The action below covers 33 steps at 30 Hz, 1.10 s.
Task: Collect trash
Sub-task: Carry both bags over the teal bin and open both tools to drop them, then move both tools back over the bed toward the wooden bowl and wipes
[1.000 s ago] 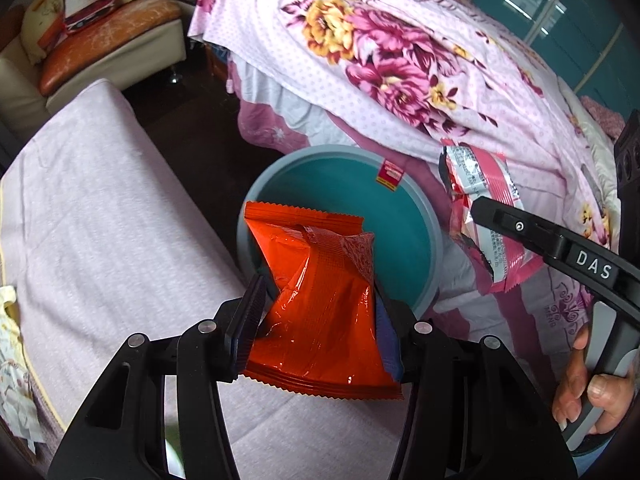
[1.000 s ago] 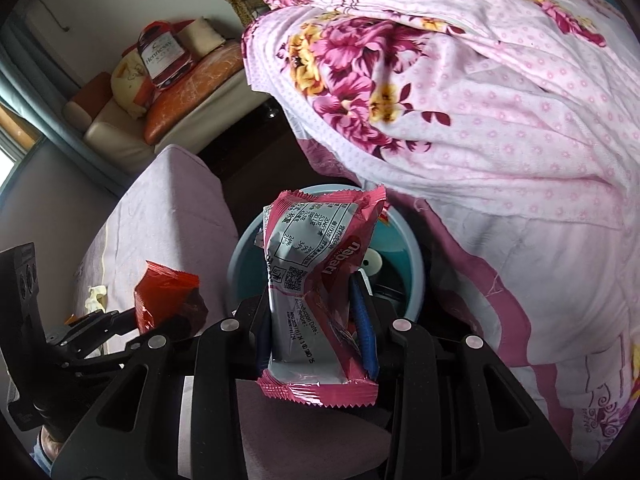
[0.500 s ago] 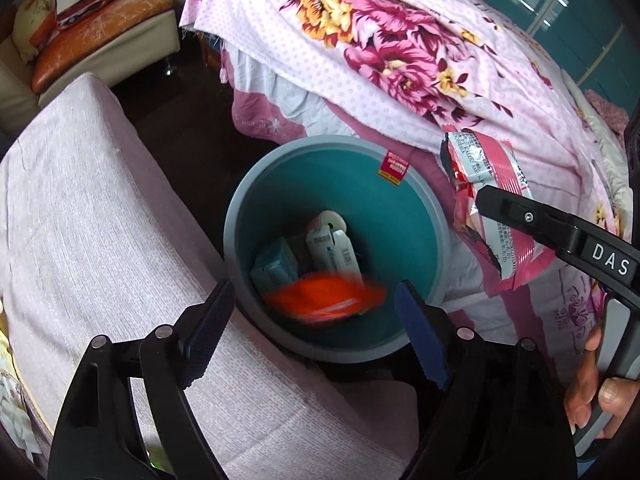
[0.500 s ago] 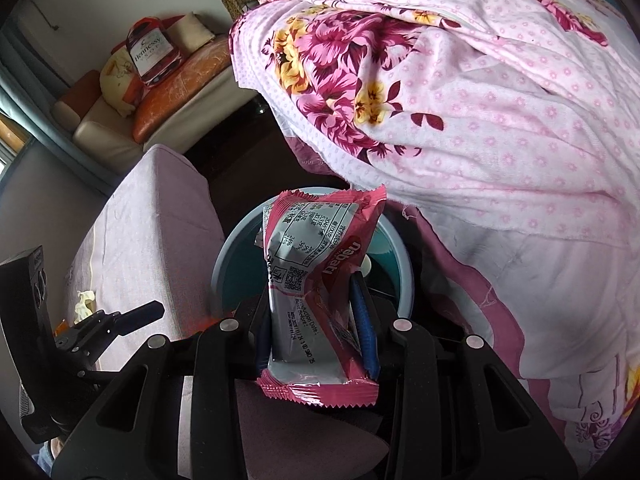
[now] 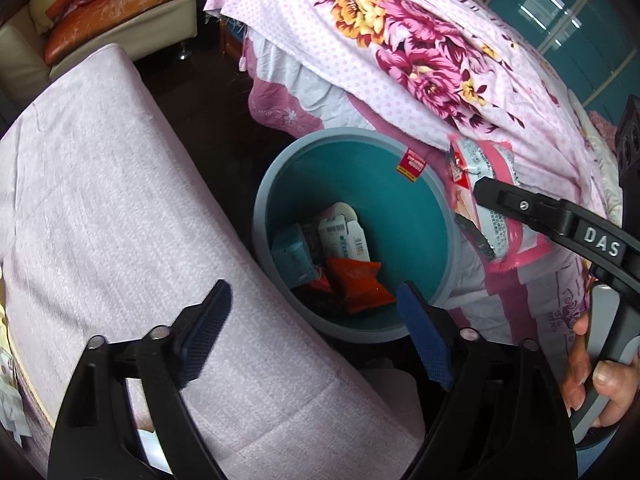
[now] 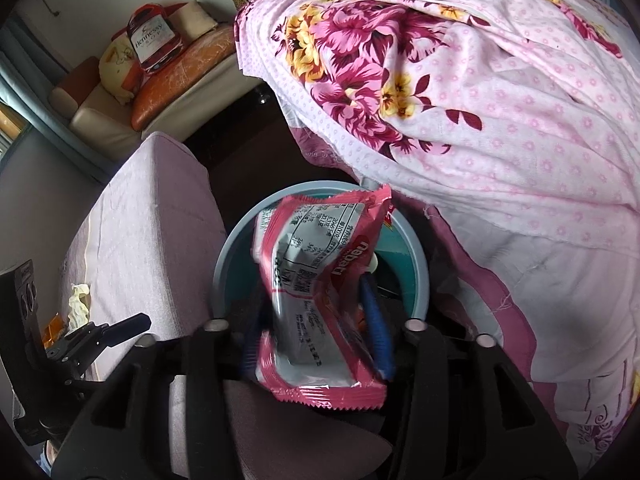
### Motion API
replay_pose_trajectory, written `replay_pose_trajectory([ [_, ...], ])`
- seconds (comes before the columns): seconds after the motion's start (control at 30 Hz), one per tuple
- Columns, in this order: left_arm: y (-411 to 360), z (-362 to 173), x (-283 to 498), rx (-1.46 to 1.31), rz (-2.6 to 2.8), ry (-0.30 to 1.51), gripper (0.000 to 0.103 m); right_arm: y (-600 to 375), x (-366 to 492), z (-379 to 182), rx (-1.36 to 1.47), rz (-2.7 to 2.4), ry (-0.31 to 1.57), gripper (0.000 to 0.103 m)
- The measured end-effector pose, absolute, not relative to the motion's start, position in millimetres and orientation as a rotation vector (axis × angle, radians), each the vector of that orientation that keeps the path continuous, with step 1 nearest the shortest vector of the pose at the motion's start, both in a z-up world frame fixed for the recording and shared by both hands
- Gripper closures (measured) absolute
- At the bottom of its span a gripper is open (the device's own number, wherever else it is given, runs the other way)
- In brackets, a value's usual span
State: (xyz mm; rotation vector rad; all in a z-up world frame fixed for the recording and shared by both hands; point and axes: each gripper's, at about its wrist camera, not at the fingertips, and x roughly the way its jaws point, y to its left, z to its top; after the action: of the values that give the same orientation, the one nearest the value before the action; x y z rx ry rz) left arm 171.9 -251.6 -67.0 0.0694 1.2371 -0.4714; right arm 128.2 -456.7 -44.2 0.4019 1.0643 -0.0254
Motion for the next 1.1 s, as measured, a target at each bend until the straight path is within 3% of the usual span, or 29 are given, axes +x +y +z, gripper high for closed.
replay_pose_trajectory([
  [0.07, -248.4, -66.0, 170.5, 0.063, -0.465, 1.23, 0.01, -453.6, 128.5, -44.0, 0.402, -0.022, 1.073, 0.035],
  [0.23, -239.2, -63.1, 165.7, 0.043, -0.468, 1.231, 0.01, -449.1, 127.5, -43.6, 0.406, -0.019, 1.097, 0.026],
  [1.1, -149.7, -43.3, 134.0, -0.079, -0.403, 1.179, 0.01, -364.5, 114.1, -25.6, 0.312, 0.05, 1.139, 0.026],
])
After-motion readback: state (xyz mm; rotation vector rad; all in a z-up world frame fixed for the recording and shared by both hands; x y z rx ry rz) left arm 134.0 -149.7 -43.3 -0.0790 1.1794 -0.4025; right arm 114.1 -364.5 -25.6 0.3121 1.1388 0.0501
